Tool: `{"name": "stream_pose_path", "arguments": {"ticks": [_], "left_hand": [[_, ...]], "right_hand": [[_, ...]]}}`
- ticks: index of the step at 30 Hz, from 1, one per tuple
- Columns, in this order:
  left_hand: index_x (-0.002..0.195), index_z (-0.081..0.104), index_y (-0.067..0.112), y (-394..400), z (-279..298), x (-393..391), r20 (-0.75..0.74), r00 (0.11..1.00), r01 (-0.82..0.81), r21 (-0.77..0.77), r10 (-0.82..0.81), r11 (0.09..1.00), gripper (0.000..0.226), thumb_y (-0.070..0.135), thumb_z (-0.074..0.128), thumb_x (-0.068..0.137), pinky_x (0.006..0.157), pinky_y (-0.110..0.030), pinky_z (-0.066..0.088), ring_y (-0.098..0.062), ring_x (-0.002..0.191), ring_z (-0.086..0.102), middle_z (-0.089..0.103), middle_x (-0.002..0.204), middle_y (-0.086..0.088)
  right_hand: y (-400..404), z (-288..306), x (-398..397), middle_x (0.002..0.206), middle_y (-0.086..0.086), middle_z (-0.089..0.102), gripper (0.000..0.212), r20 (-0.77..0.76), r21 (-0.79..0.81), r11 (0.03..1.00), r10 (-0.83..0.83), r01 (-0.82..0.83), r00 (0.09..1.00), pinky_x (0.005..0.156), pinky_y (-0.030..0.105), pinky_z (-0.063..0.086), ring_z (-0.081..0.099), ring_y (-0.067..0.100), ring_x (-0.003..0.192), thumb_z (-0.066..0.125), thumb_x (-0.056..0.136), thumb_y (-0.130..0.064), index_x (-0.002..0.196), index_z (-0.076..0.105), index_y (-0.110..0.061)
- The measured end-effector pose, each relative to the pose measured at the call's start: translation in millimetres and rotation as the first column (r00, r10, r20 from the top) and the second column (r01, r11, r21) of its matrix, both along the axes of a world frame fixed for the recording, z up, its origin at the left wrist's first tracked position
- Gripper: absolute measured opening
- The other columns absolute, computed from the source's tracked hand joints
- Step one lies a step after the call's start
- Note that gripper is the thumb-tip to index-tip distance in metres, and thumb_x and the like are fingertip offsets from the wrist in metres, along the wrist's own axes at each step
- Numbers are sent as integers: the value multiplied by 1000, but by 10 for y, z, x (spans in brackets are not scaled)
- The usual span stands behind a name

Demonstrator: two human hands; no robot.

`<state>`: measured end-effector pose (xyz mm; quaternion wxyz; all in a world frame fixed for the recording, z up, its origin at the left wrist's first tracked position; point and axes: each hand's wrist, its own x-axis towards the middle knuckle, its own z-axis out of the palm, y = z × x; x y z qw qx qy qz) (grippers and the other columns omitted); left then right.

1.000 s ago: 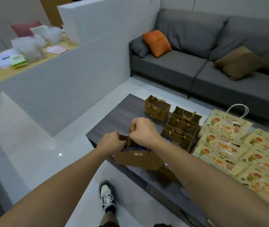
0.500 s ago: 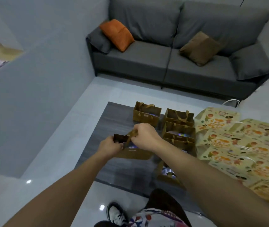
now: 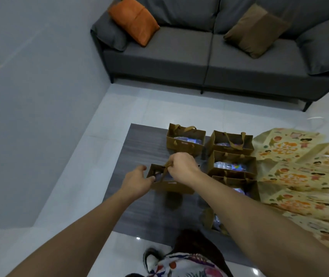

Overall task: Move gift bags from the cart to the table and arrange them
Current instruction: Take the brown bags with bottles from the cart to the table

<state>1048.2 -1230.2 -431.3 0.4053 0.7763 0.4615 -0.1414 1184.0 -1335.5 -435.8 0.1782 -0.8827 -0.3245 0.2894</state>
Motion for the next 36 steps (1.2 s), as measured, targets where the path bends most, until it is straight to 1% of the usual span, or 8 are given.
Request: {"name": "stream_pose_path", "arguments": {"ticks": [9,14,19,23,27,30,32,36], "left_hand": [[137,52,16,108,-321,767,-77,984,160,-12,-160,987,41,30,60,100,82,-27,40,-19,104,58,63,129,-9],[143,50,16,120,-502,975,-111,983,142,-23,-144,990,48,33,61,99,93,-30,45,-28,122,57,59,137,-11],[148,43,17,66,-561,974,-157,975,146,-70,-155,987,53,32,59,101,85,-26,43,-8,88,52,61,132,-9],[149,43,16,66,-524,1003,-161,975,145,-75,-155,987,53,32,59,100,88,-27,43,-17,103,58,63,127,-10],[148,43,16,91,-425,1045,-145,972,180,-63,-187,982,52,32,58,101,79,-23,42,-8,88,50,60,133,-10],[149,42,16,87,-334,1049,-120,970,206,-51,-211,977,52,30,58,101,58,-14,36,3,68,42,59,134,-9],[147,44,16,98,-247,1039,-106,966,235,-41,-238,971,50,30,58,101,67,-18,40,-1,75,50,61,132,-9],[138,53,13,138,41,981,-16,941,338,-24,-339,941,41,28,60,100,87,-29,42,-26,120,57,60,134,-11]], "right_hand": [[147,-579,627,97,5,69,12,-45,-122,993,-1,-5,999,83,43,58,66,25,93,64,92,-24,97,74,-19],[117,-812,900,96,4,68,10,-48,-181,983,-16,7,999,81,43,59,66,25,92,64,93,-22,98,73,-21],[77,-875,1041,97,4,62,13,3,-193,981,19,-18,1000,81,43,57,62,24,91,61,95,-25,103,69,-19],[65,-858,1017,103,5,61,21,32,-159,987,23,-17,999,89,45,54,59,26,98,59,95,-25,115,66,-19],[14,-842,925,122,5,58,41,82,-144,990,16,-4,996,101,45,44,49,27,117,62,92,-23,133,58,-23],[-37,-780,830,132,5,54,49,62,-123,992,-33,40,998,108,48,40,43,28,129,64,90,-25,138,55,-23],[-96,-710,743,136,5,53,51,55,-124,991,-52,58,997,111,49,37,40,29,134,65,90,-27,140,54,-24],[-242,-475,515,137,2,53,55,98,-141,984,-97,110,991,112,47,37,42,26,131,69,87,-27,139,53,-27]]}}
